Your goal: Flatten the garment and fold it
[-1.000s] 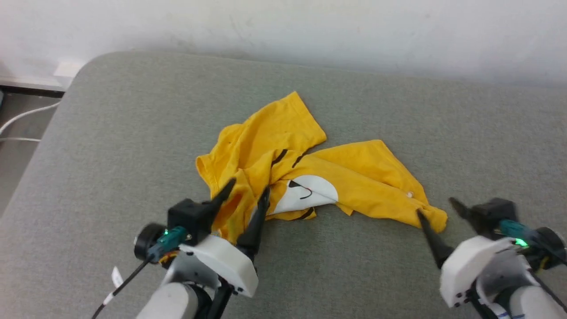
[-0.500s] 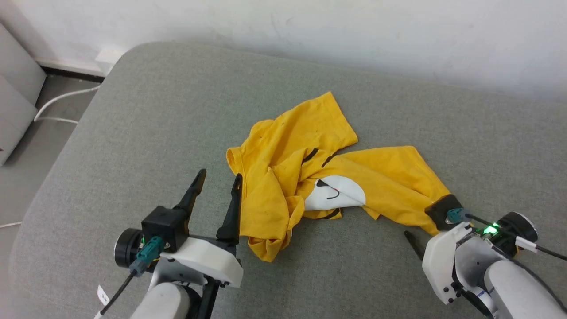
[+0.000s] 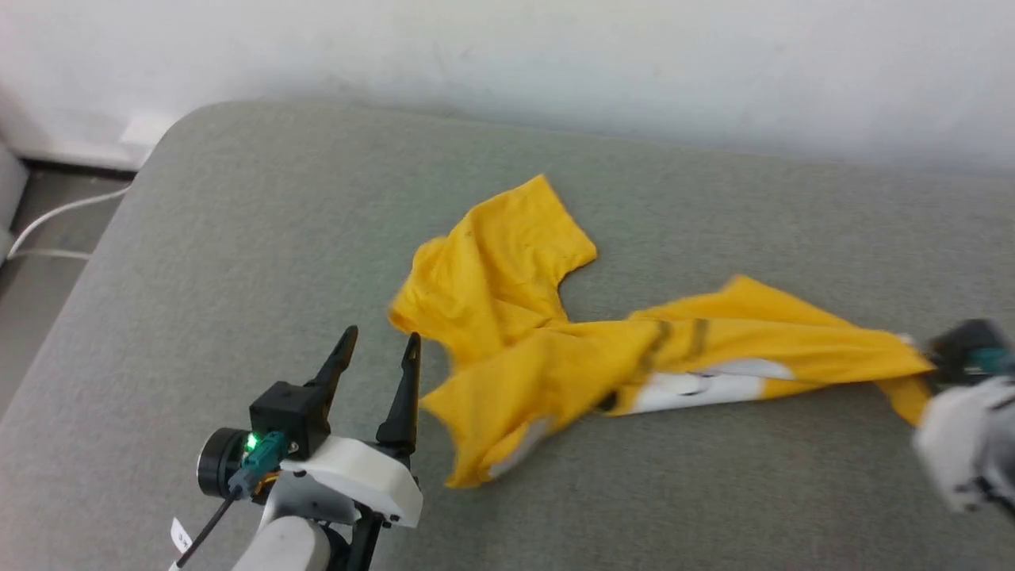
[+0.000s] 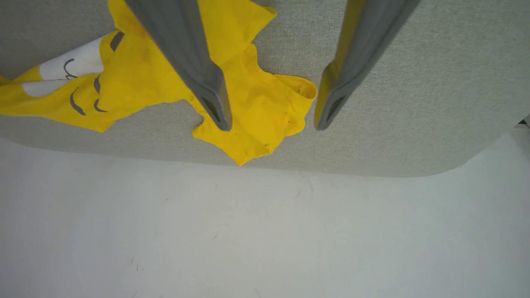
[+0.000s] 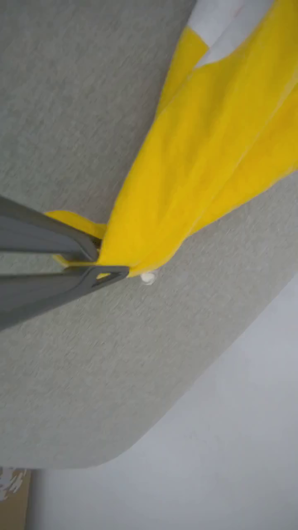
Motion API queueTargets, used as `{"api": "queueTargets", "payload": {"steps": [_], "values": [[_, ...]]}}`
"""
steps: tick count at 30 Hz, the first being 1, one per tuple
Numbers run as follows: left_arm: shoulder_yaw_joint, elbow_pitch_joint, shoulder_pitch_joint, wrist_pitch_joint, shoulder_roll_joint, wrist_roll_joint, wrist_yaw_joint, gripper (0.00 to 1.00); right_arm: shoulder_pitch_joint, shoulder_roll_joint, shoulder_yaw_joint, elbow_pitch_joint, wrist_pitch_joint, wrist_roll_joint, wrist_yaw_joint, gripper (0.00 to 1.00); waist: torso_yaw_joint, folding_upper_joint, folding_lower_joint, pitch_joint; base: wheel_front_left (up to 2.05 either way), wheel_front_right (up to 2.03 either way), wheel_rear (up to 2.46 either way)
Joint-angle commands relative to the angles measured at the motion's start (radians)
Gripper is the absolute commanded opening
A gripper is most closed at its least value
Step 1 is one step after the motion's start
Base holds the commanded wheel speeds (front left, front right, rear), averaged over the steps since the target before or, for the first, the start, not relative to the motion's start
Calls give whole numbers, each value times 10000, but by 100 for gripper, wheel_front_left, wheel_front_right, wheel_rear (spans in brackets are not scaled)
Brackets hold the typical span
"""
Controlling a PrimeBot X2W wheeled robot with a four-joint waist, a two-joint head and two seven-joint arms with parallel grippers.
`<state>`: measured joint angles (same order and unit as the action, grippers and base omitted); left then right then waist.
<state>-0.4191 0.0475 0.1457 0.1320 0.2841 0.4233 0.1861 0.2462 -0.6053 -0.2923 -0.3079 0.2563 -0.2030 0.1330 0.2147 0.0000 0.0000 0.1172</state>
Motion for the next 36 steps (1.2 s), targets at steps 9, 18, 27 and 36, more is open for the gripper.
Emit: {"api": "queueTargets", "payload": {"steps": [9,18,27,36], "values": [[-236,123,172,-348,-26,109,-152,100,-482,-718,1524,-991,-313,189,-23,29,-1052,0,0,-169,0,0,0],[-451,753,580,-1005,-21,266,-340,100,-112,1062,1483,-526,-1616,-518,-23,100,-1669,0,0,-69,0,0,0],[-703,1769,1720,-3016,33,611,-543,100,-1492,2982,1880,2690,-2369,-519,-23,100,-2559,0,0,288,0,0,0],[-1004,3576,3364,-4479,66,286,-397,100,-2348,3846,2035,3690,-2029,152,-23,100,-3199,0,0,1001,0,0,0]]}}
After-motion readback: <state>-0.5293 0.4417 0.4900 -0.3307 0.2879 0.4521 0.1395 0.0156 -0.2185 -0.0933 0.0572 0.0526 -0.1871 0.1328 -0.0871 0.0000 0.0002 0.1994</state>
